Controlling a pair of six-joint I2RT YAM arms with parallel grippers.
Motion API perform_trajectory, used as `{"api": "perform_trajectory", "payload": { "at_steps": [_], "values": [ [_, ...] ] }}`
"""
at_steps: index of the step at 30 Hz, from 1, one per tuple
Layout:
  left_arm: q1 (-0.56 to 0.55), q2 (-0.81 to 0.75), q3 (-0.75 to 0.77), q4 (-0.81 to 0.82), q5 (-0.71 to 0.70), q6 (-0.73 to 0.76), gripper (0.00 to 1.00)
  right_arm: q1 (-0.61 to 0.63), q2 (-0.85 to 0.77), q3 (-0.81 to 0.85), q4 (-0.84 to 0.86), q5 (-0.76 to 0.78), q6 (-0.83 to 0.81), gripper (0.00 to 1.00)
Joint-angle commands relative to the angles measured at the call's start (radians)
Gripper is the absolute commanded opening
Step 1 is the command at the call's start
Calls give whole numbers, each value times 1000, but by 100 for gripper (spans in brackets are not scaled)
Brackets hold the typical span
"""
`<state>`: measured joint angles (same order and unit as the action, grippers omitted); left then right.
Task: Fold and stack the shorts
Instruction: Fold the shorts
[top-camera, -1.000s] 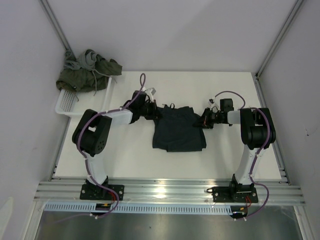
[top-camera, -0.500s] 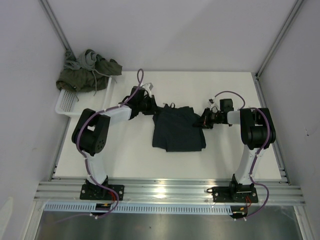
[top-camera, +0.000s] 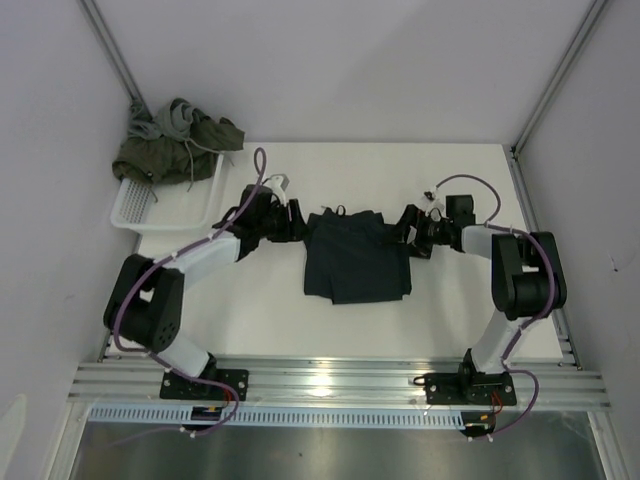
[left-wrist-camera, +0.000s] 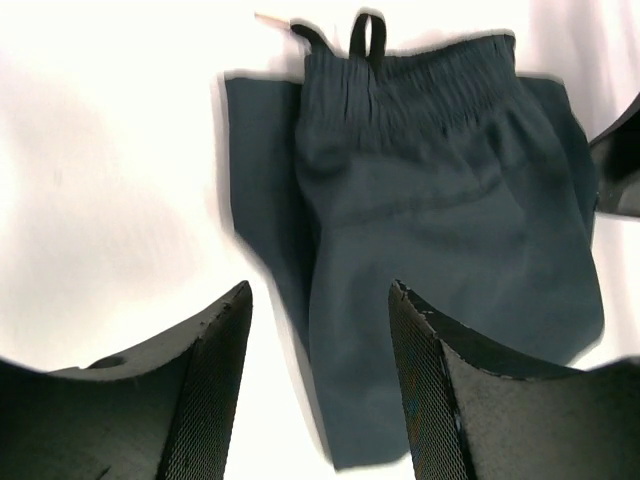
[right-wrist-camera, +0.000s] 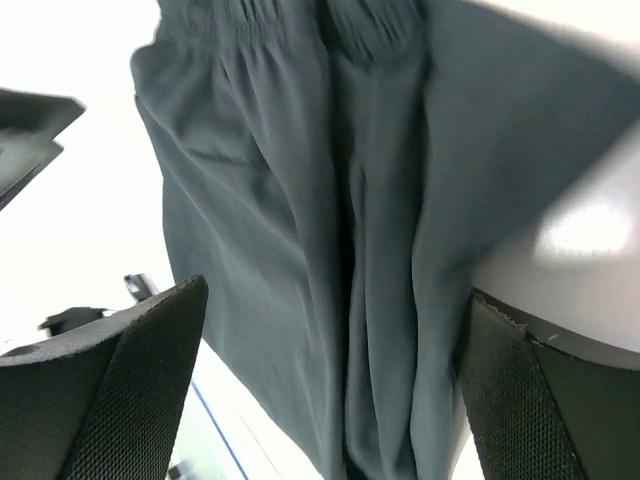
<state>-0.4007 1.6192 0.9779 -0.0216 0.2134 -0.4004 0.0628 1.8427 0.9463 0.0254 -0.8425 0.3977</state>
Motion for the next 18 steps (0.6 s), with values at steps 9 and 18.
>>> {"api": "perform_trajectory", "payload": {
  "at_steps": [9,18],
  "values": [
    [-107,-369,-482,195,-40,-139,62,6,-526,-306,-183,395,-30,99],
    [-168,-407,-634,365,-48,-189,62,103,-668,-394,-234,398,-25,67]
  ]
}}
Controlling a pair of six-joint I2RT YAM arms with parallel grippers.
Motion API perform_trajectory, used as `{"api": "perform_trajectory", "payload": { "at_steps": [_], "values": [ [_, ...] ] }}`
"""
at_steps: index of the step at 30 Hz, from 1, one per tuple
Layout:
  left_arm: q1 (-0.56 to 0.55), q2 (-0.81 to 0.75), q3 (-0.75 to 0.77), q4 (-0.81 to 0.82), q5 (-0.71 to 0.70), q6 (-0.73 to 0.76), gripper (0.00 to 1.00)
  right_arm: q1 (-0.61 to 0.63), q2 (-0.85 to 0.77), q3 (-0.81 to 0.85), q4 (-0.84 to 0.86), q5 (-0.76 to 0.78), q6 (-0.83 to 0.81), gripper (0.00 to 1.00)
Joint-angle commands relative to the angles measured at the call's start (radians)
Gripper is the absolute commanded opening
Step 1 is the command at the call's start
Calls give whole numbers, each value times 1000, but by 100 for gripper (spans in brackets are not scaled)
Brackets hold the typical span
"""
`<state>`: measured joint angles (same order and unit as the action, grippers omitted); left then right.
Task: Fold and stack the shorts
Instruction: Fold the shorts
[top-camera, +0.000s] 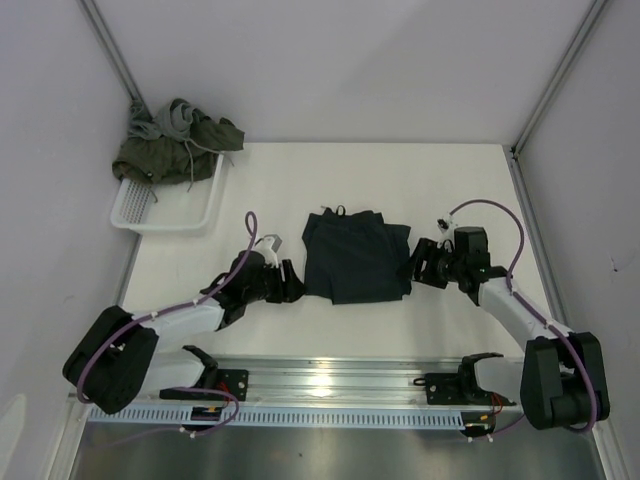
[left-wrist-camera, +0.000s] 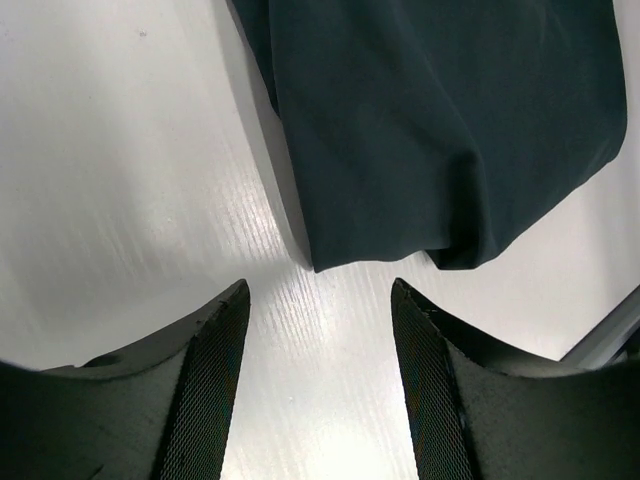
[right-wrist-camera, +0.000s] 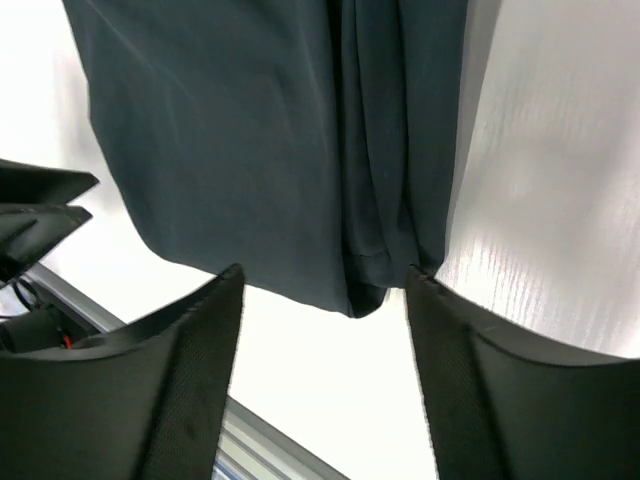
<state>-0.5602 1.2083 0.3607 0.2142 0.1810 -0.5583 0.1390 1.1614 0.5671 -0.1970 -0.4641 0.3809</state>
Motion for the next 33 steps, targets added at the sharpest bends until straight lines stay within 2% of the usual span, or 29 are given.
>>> {"api": "perform_trajectory", "payload": {
  "at_steps": [1,4,15,17,21,22,25,30,33],
  "values": [
    [-10,10,-19,140,-18,-32,62,33,24,-30,-1,16,-8,64],
    [-14,33,-28,177,-32,-25,62,53,44,-67,57,9,10,55],
    [-14,140,-14,289,-23,-2,61,105,89,-56,85,39,16,47],
    [-14,160,-16,316,-12,-2,59,111,107,-52,91,35,13,35],
    [-24,180,-26,355,9,-2,54,120,116,-44,84,41,12,20],
    [-26,186,-26,358,11,0,54,120,113,-44,82,44,12,11],
    [-29,201,-26,381,23,0,50,120,106,-45,74,53,12,0],
    [-38,238,-16,407,38,5,49,120,106,-44,76,53,13,0],
    [-43,260,-2,367,14,8,47,120,112,-42,79,48,13,0]
  ]
}}
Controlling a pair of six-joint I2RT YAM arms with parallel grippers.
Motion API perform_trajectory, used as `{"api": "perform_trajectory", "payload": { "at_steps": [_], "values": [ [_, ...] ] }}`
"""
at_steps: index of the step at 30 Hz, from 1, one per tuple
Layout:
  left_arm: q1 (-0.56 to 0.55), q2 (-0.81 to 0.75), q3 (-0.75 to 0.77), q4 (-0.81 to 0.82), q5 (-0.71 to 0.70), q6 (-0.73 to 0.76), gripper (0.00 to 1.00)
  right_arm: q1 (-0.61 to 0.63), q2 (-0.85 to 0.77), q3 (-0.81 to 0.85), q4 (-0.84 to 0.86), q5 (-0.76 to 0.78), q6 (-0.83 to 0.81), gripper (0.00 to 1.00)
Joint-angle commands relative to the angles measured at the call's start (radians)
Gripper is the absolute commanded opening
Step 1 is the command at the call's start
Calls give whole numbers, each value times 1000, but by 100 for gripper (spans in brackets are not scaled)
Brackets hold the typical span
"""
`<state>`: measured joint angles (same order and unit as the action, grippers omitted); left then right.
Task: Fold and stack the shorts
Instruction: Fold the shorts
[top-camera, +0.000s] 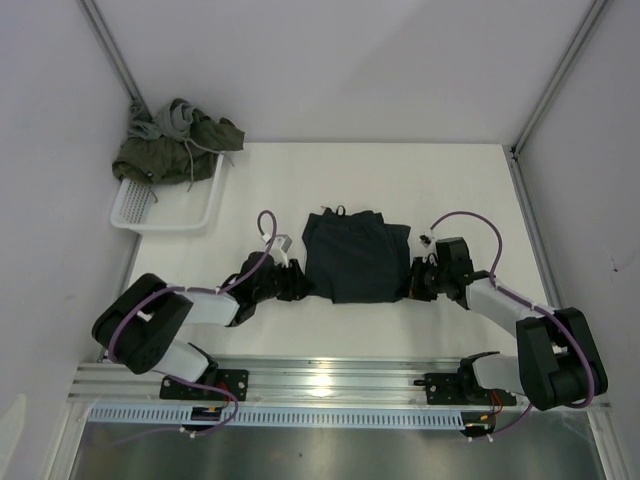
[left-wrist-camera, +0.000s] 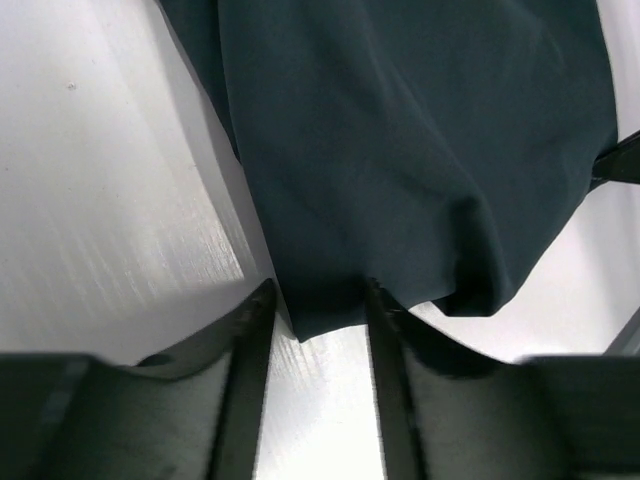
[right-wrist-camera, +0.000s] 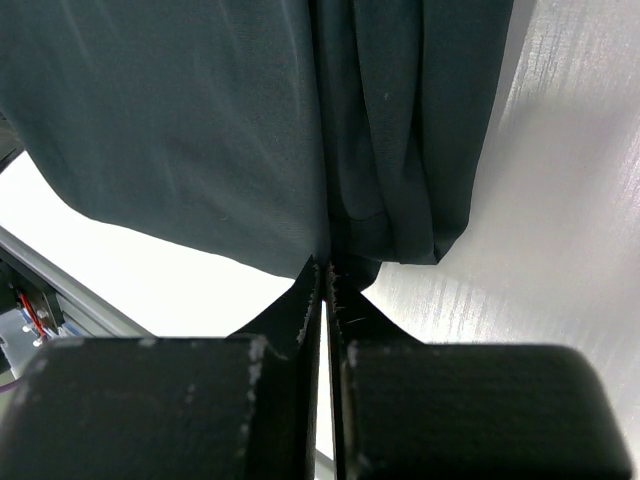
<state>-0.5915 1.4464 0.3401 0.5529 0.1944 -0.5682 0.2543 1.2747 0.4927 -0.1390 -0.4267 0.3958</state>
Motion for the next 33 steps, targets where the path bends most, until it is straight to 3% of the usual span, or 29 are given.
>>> {"api": "perform_trajectory", "payload": {
  "at_steps": [1,3,7,20,33],
  "values": [
    [-11,25,20,39,3,18,42,5,-3,30,19,11,-3,0],
    [-13,40,17,53,26,13,34,5,-3,32,18,12,-3,0],
    [-14,61,22,93,71,-5,0,5,0,35,15,14,-3,0],
    [1,-105,28,-105,-50,48,0,-89,-23,40,-65,45,-9,0],
    [28,-129,23,-171,-52,76,0,-99,-23,86,-120,121,-31,0]
  ]
}}
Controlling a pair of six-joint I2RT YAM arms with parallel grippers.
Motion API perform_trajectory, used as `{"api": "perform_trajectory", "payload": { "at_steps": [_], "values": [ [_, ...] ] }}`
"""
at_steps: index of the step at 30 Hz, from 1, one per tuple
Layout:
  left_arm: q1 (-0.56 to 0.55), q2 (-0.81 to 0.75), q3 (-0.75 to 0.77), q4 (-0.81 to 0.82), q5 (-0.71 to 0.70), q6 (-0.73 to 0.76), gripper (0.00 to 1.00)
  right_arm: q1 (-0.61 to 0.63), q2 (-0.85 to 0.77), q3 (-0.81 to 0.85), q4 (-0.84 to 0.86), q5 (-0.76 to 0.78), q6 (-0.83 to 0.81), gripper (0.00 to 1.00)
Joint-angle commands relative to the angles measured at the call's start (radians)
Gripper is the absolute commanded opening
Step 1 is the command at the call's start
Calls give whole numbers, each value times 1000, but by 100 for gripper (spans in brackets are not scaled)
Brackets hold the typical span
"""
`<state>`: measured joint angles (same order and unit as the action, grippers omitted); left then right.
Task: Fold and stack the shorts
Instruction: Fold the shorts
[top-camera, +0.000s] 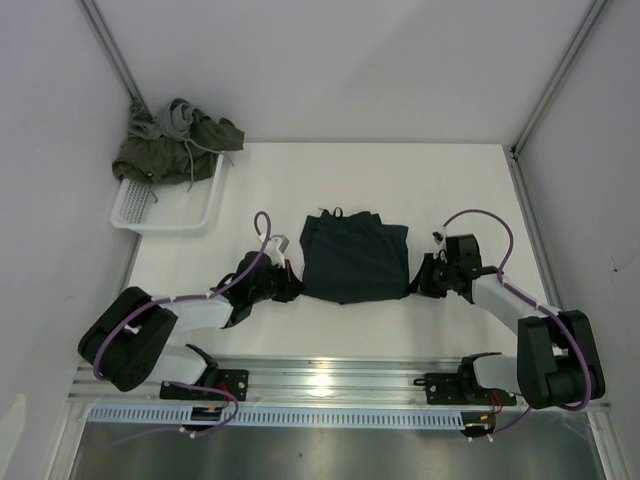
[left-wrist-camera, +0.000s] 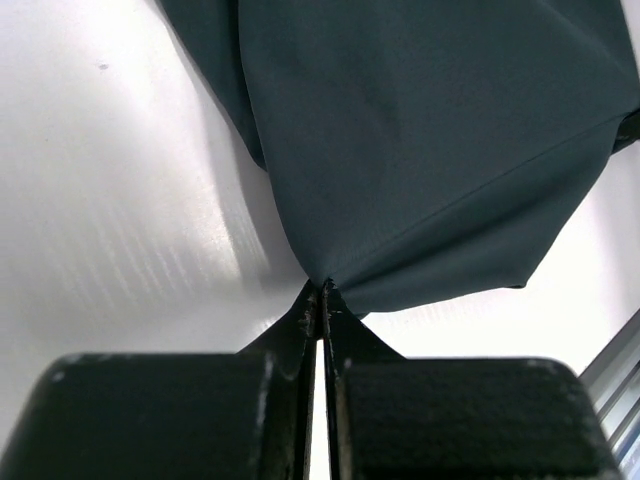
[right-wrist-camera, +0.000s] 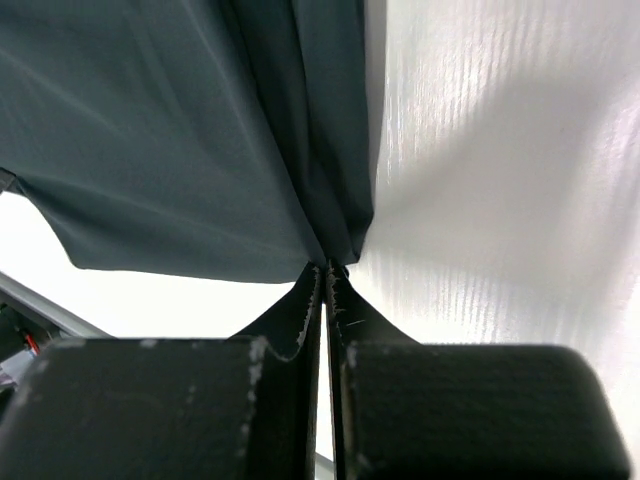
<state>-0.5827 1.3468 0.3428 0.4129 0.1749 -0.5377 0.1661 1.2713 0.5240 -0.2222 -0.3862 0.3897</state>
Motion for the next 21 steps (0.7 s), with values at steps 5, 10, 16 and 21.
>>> {"api": "perform_trajectory", "payload": {
  "at_steps": [5,10,16,21],
  "values": [
    [27,-38,25,-59,-46,54,0,-20,-30,74,-63,132,-29,0],
    [34,-31,25,-59,-40,56,0,-25,-27,74,-65,147,-29,0],
    [41,-26,25,-63,-32,59,0,-31,-33,77,-69,174,-26,0],
    [50,-25,24,-68,-32,61,0,-49,-32,79,-74,217,-15,0]
  ]
}}
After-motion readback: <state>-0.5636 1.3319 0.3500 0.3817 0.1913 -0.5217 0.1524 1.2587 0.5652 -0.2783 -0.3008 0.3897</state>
